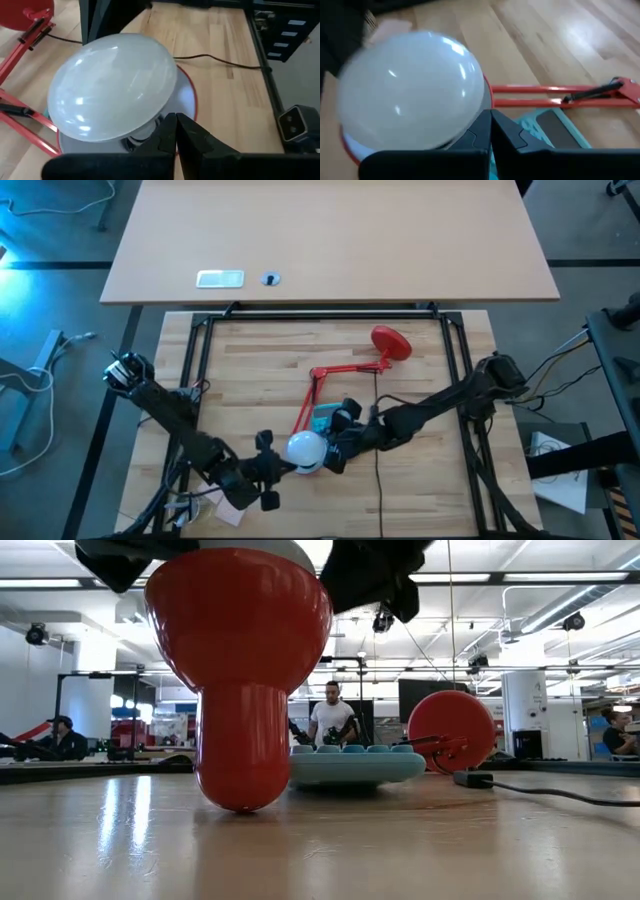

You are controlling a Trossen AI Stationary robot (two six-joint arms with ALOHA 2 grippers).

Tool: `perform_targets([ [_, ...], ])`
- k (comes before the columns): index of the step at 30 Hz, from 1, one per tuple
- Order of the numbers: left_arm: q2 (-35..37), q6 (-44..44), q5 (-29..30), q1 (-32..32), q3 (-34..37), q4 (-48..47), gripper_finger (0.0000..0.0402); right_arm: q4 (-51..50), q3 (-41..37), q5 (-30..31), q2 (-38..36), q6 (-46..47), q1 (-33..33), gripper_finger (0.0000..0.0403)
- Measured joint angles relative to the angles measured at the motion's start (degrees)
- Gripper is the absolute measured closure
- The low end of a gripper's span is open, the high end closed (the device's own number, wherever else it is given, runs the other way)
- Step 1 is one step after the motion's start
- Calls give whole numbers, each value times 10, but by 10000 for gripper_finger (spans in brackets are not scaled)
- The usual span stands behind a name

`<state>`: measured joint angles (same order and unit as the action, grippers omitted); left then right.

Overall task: Screw lightbulb
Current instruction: Insert the lightbulb into the orange desk lamp

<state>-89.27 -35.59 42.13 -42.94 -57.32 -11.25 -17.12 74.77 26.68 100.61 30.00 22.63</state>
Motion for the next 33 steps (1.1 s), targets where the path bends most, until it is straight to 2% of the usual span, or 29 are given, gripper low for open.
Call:
perform_targets([
  [5, 2, 4, -1, 5, 0, -9, 401, -3, 0, -14, 0, 0, 2, 401],
  [10, 18, 3, -5, 5, 1, -51, 401, -5, 2, -56, -1, 1, 8, 401],
  [19, 31, -31, 8, 6, 1, -129, 402, 0, 17, -92, -2, -3, 27, 401],
  [28, 32, -44, -15, -13, -10, -140, 402, -21, 18, -86, -8, 19, 10, 401],
  [33, 32, -40, -20, -17, -21, -137, 401, -24, 16, -58, -8, 23, 1, 401],
])
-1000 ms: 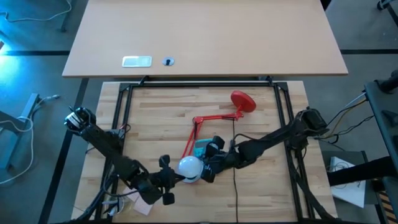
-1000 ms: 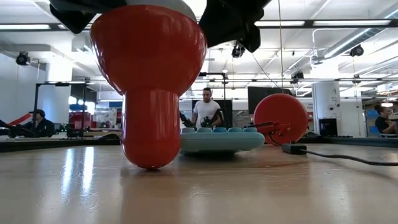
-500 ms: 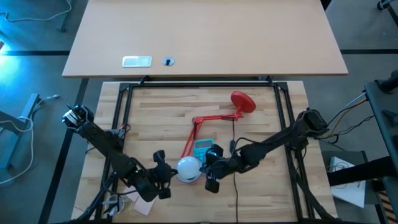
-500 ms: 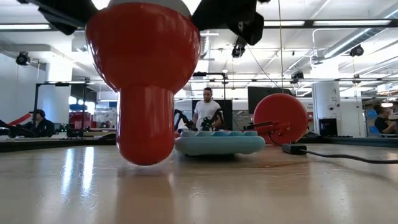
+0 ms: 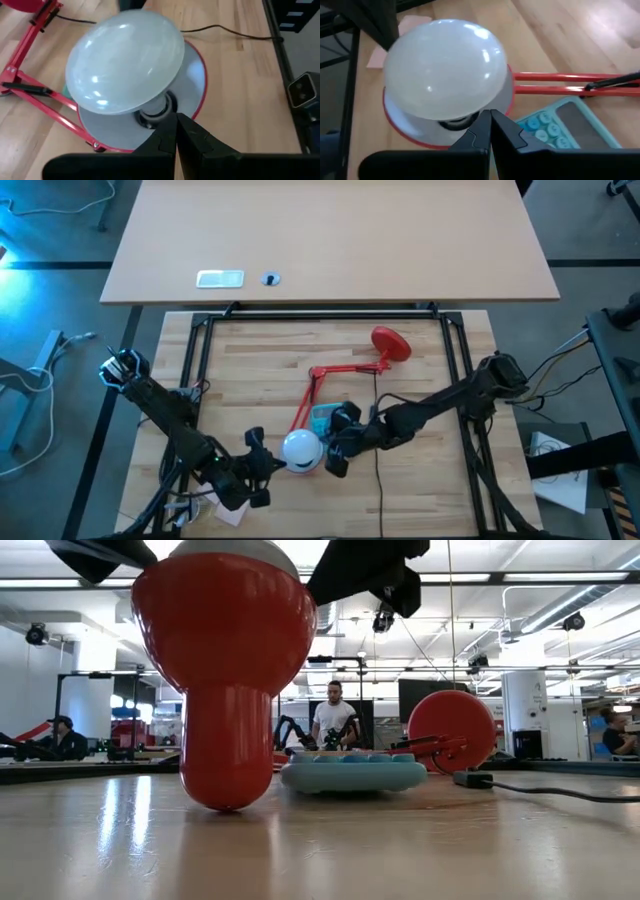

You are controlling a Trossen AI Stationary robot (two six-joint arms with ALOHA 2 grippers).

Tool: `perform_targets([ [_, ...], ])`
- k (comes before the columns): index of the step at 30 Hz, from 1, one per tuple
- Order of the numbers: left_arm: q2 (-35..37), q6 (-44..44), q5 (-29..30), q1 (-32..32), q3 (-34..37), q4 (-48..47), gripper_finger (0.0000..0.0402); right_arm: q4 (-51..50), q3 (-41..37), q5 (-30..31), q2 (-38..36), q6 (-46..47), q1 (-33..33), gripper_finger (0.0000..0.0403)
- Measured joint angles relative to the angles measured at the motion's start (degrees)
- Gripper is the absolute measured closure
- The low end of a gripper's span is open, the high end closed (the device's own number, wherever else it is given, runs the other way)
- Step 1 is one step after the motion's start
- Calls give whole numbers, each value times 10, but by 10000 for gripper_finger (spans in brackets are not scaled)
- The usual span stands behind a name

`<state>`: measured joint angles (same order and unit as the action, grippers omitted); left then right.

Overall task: Screw lightbulb
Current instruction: Insert the lightbulb into the orange desk lamp

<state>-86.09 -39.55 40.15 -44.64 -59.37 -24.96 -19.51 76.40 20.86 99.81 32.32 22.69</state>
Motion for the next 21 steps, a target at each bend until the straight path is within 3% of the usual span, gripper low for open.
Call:
perform_targets([
  [8, 0, 14, 21, 8, 6, -1, 402, 6, 0, -5, 2, -27, 0, 401],
  [16, 0, 13, 31, 12, 7, -52, 401, 54, 0, -93, 3, -64, 6, 401],
  [21, 0, -14, 3, 11, -2, -97, 401, -6, 16, -100, -5, -69, 5, 401],
])
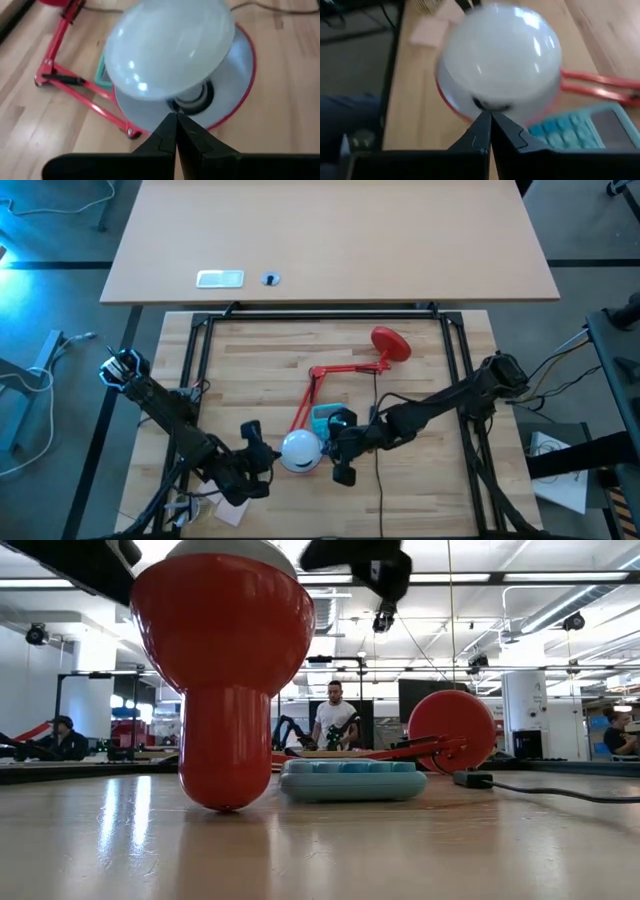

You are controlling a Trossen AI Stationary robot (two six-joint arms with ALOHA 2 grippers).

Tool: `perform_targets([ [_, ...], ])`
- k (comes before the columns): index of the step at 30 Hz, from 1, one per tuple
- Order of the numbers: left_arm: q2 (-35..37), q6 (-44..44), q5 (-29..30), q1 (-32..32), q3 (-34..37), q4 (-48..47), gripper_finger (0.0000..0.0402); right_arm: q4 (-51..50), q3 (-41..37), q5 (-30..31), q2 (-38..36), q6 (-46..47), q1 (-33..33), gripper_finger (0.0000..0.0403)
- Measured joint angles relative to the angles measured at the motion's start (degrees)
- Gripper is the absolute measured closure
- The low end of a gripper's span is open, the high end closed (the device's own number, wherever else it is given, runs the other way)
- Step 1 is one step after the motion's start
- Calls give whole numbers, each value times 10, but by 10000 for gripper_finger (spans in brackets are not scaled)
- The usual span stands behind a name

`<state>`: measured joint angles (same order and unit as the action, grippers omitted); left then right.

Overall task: Screw lightbulb
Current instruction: Insert the lightbulb into the orange desk lamp

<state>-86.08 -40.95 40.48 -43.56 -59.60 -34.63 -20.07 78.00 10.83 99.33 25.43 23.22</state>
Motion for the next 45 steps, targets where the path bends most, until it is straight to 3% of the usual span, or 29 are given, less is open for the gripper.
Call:
perform_targets([
  [5, 1, 1, -23, -4, -8, 3, 401, -76, 4, 15, -6, 4, -8, 401],
  [10, 1, 32, -26, -6, -8, 40, 401, -63, 3, 73, -2, 7, -20, 401],
  [15, 3, 64, -25, -6, -8, 75, 402, -6, 3, 67, 14, -21, -21, 401],
  [18, 3, 73, -23, -3, -8, 70, 401, 20, 2, 33, 26, -38, -22, 401],
  [32, 25, 49, 9, 13, -7, -47, 401, -2, 4, -4, 11, -30, -1, 401],
  [39, 37, 60, -26, -12, -7, 12, 401, -42, 5, 124, 2, -30, -20, 401],
  [45, 25, 92, -23, -13, -6, 45, 401, 18, 3, 109, 27, -49, -32, 401],
])
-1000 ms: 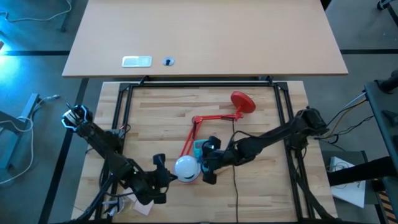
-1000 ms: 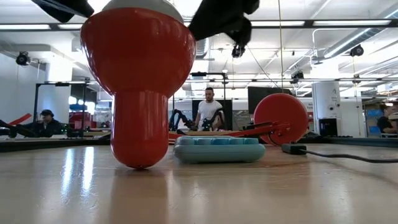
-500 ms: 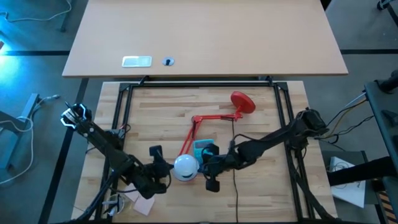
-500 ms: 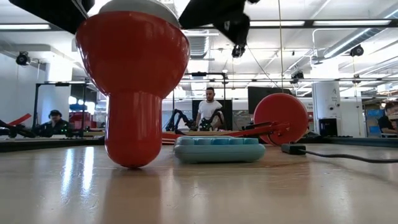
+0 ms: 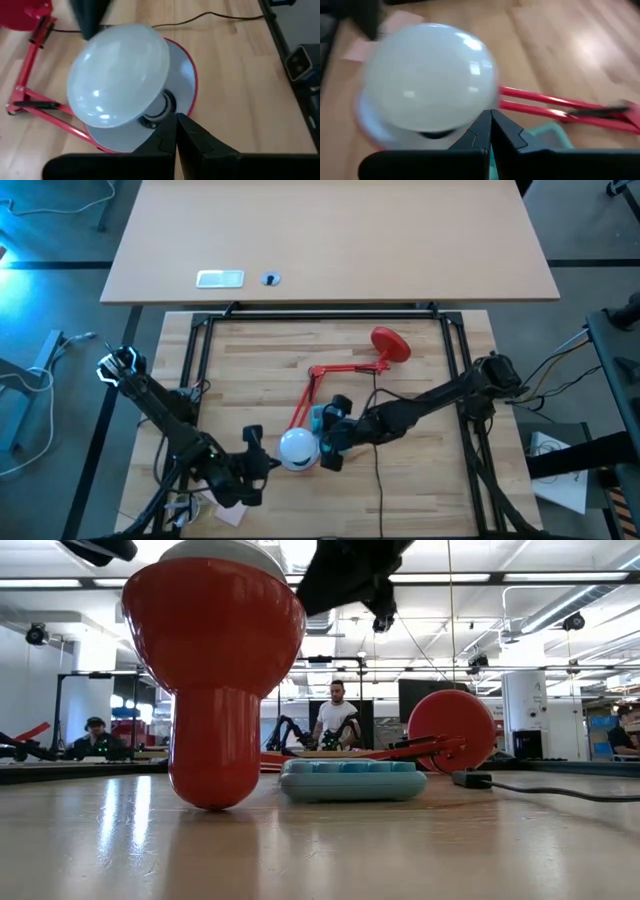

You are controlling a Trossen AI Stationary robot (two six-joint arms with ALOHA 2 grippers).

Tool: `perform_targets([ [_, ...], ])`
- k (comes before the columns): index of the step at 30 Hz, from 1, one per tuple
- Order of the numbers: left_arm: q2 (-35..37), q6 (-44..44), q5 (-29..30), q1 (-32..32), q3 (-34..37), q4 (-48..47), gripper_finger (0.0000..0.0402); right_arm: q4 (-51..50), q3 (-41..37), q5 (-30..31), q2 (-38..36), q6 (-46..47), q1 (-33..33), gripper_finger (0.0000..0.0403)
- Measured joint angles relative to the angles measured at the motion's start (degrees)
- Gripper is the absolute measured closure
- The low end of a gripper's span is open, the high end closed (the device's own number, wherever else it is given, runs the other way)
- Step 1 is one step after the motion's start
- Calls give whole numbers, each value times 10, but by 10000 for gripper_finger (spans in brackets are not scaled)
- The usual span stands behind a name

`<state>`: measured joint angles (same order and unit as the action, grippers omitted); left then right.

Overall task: Screw lightbulb
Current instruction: Insert the lightbulb into the orange desk lamp

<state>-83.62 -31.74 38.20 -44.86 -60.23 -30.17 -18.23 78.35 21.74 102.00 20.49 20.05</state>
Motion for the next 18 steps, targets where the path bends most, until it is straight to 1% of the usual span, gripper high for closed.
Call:
perform_targets([
  [2, -2, 3, 16, 3, 0, -9, 401, 18, 0, -27, 4, -9, 1, 401],
  [4, -2, 9, 34, 4, 3, -16, 401, 18, 0, -41, 4, -9, 4, 401],
  [8, 10, 21, 47, 5, 11, -36, 401, 17, -1, -45, 2, 16, 13, 401],
  [11, 20, 22, 65, 8, 19, -67, 401, 24, -1, -60, -5, 26, 25, 401],
  [14, 34, -7, 84, 9, 27, -119, 401, 27, -1, -67, -18, 26, 33, 401],
  [16, 45, -35, 82, 9, 29, -146, 401, 27, -1, -66, -29, 21, 37, 401],
  [18, 56, -50, 73, 7, 29, -145, 401, 22, -1, -51, -39, 18, 37, 401],
])
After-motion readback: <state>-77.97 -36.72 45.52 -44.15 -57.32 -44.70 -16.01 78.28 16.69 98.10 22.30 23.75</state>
